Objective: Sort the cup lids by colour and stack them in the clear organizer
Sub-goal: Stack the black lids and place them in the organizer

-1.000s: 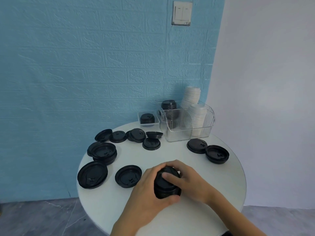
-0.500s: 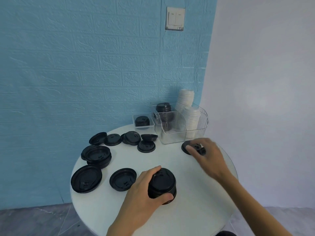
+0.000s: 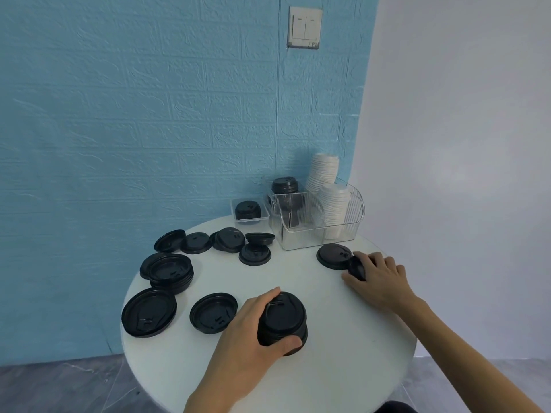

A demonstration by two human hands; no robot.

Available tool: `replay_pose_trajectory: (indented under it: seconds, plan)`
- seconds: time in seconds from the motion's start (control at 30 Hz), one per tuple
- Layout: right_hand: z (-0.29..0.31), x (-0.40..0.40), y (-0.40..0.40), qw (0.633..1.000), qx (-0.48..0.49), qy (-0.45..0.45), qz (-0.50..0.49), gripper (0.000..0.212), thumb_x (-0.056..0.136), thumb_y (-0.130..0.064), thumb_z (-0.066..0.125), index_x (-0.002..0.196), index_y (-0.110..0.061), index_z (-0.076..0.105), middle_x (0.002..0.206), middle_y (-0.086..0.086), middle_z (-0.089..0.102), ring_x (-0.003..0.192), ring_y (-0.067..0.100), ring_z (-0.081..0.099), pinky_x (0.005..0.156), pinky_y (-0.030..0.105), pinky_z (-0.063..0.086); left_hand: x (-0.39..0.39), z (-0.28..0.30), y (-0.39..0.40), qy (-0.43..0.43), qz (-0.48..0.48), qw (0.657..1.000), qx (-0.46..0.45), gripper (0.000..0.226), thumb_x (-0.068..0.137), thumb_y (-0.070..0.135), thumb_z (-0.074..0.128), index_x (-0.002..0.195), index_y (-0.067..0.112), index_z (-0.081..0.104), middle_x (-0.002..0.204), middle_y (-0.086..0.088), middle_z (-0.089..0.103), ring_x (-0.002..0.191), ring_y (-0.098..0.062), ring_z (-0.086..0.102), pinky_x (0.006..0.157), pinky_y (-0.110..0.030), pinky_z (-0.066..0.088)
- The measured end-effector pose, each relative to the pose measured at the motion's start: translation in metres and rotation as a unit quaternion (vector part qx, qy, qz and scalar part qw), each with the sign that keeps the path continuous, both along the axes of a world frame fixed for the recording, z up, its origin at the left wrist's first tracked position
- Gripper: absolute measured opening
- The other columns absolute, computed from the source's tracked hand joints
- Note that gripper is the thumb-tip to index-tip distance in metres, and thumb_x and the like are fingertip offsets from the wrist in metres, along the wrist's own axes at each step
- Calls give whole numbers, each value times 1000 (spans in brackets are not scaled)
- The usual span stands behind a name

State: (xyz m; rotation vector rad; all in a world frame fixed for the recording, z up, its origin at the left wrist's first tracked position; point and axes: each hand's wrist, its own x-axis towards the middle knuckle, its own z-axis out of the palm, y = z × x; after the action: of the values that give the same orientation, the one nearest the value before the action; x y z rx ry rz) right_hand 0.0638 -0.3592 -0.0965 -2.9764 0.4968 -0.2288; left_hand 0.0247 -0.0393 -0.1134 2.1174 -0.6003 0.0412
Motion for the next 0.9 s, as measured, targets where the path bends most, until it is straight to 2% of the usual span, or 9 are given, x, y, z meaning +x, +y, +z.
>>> replay_pose_trajectory:
  seconds: [0.13, 0.23, 0.33, 0.43, 0.57, 0.67, 0.73, 0.8, 0.9]
  plan:
    - [7, -2, 1, 1000, 27, -5, 1, 59, 95, -59, 45, 149, -40, 32, 136, -1, 45, 125, 28, 41, 108, 41, 28, -1, 1, -1, 3, -1, 1000, -2, 82, 73, 61, 77, 143, 57, 35, 129, 42, 44, 122, 23, 36, 90, -2, 36]
    - [21, -13, 16, 982, 161, -69, 69, 55, 94, -57, 56, 145, -51, 36, 123, -5, 46, 116, 24, 47, 107, 40, 36, -1, 1, -1, -1, -1, 1000, -1, 83, 72, 62, 76, 144, 57, 35, 129, 42, 44, 121, 24, 37, 90, -1, 35]
    - [37, -33, 54, 897, 386, -128, 172, 41, 88, -50, 72, 126, -45, 56, 115, 1, 54, 98, 18, 59, 83, 31, 53, -1, 1, -1, -1, 1, 1000, -2, 82, 73, 63, 77, 143, 57, 35, 130, 42, 43, 121, 23, 36, 91, -2, 34]
    - [51, -51, 94, 812, 523, -150, 212, 43, 83, -48, 69, 121, -34, 55, 110, 13, 59, 77, 13, 66, 65, 23, 54, -1, 1, 0, 0, 1, 1000, -2, 82, 73, 62, 77, 143, 57, 35, 131, 41, 43, 122, 22, 38, 92, -2, 35]
    - [50, -59, 128, 758, 577, -159, 257, 52, 91, -42, 70, 136, -34, 45, 105, 4, 57, 81, 11, 66, 73, 28, 58, -1, 1, -1, -7, -2, 1000, 0, 81, 73, 62, 77, 142, 58, 35, 130, 41, 45, 121, 20, 41, 94, -3, 36]
    - [41, -58, 144, 724, 613, -184, 257, 53, 77, -33, 78, 123, -25, 52, 91, -2, 61, 80, 12, 63, 72, 24, 56, 0, 2, -2, -2, -1, 1000, -3, 75, 72, 57, 79, 133, 64, 35, 125, 38, 49, 118, 19, 45, 92, -4, 39]
    - [33, -53, 150, 699, 644, -198, 240, 54, 72, -36, 79, 116, -26, 49, 106, 7, 66, 95, 20, 70, 82, 28, 58, 0, 3, -2, 1, 2, 1000, -6, 72, 72, 55, 81, 125, 68, 34, 122, 38, 51, 116, 19, 47, 91, -5, 41]
    - [25, -48, 152, 688, 657, -197, 238, 55, 73, -37, 78, 115, -25, 45, 117, 15, 66, 109, 31, 70, 91, 35, 58, 0, 3, -2, 5, 7, 1000, -12, 73, 70, 56, 80, 125, 67, 34, 119, 39, 53, 115, 20, 47, 90, -6, 42]
    - [15, -47, 151, 710, 630, -169, 266, 58, 77, -32, 81, 116, -18, 40, 119, 12, 67, 108, 33, 68, 88, 37, 58, -1, 4, -2, 16, 15, 1000, -23, 72, 68, 57, 82, 122, 65, 34, 114, 39, 58, 110, 20, 51, 85, -5, 44]
